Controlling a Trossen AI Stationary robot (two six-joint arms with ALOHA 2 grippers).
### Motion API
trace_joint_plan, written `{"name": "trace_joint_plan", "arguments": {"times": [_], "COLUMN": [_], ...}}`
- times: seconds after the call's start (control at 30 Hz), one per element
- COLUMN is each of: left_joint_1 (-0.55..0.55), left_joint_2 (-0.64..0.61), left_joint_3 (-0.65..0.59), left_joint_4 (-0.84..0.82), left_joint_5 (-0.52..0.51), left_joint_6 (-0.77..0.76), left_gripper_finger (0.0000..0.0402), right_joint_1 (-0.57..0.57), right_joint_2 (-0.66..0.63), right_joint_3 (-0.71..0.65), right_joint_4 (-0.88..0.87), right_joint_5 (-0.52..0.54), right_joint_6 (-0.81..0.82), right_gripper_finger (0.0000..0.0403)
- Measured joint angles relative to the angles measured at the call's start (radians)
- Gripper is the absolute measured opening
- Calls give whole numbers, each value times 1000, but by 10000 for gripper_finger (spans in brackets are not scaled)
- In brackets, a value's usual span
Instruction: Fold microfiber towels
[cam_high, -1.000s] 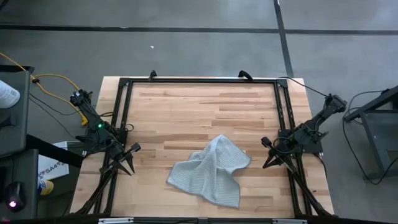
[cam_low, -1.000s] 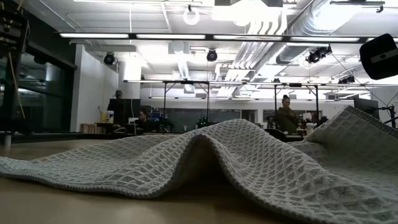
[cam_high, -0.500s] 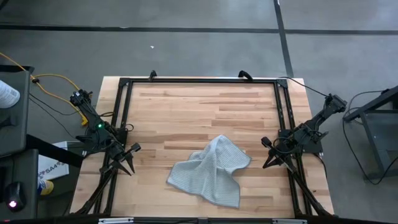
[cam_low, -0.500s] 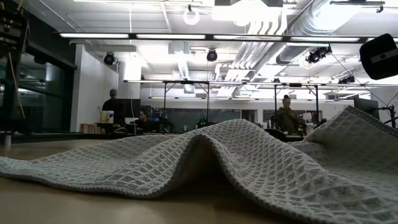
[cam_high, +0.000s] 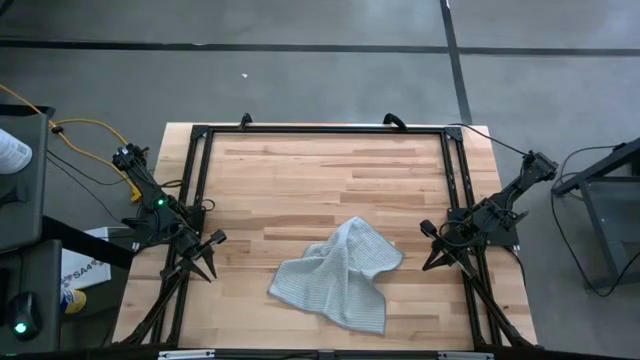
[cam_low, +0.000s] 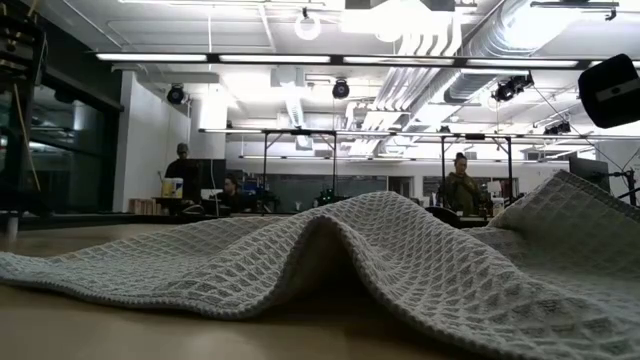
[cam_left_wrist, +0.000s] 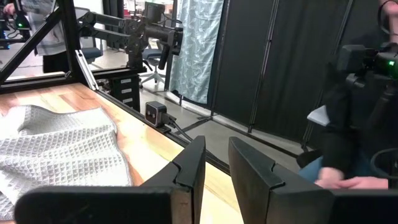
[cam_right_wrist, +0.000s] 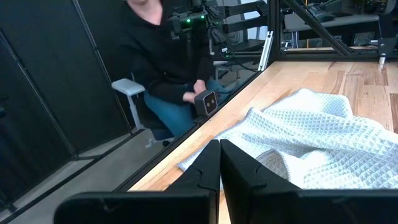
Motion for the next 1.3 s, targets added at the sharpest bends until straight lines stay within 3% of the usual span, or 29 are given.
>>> {"name": "trace_joint_plan", "arguments": {"times": [1.2, 1.3], "left_joint_1": [0, 0], "left_joint_2": [0, 0], "left_joint_3": [0, 0], "left_joint_4": [5, 5], "left_joint_5": [0, 0], "left_joint_6": [1, 0], "left_gripper_finger": [69, 69], "right_joint_1": [0, 0], "right_joint_2": [0, 0], "right_joint_3": [0, 0], "right_joint_4": [0, 6], "right_joint_5": [0, 8], "right_joint_6": [0, -61], "right_gripper_finger": [2, 2]}}
